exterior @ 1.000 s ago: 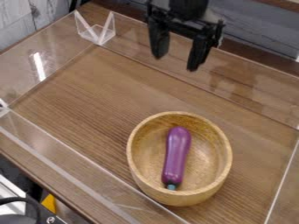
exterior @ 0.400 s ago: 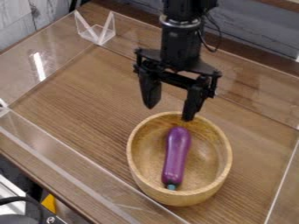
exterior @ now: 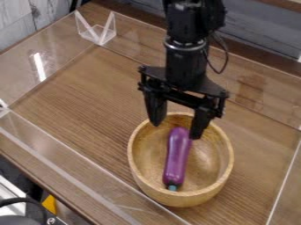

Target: Remove the purple eggplant from inside the brown bowl and put it on the table

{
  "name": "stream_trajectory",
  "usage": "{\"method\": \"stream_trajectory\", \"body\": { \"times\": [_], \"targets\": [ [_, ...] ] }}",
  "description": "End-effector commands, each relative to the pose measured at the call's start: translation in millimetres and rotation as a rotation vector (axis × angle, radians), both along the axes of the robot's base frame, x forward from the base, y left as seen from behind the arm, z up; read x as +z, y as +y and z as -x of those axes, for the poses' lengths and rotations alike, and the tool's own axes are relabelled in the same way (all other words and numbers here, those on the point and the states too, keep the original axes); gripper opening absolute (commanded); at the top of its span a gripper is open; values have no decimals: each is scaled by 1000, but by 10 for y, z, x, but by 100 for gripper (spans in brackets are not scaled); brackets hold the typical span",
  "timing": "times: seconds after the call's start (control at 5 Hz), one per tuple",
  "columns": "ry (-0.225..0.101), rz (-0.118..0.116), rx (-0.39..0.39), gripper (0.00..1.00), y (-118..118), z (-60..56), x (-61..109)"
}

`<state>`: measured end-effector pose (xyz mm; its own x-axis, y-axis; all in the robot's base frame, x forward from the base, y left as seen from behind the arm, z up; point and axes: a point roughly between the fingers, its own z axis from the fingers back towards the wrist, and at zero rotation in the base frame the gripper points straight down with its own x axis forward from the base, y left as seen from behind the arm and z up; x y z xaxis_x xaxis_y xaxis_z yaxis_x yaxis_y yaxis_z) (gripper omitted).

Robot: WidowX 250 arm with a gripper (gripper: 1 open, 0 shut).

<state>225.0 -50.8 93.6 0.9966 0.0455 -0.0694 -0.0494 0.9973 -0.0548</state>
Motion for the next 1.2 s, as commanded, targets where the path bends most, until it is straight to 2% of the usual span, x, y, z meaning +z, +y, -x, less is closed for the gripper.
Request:
{"method": "stream_trajectory", "body": {
  "times": [0.0, 0.2, 1.0],
  "targets": [
    [-81, -2, 5, 100, -17, -32, 31],
    [-108, -5, 16, 100, -11, -44, -36],
    [-152, 9, 87, 100, 64, -104, -289]
  ]
}}
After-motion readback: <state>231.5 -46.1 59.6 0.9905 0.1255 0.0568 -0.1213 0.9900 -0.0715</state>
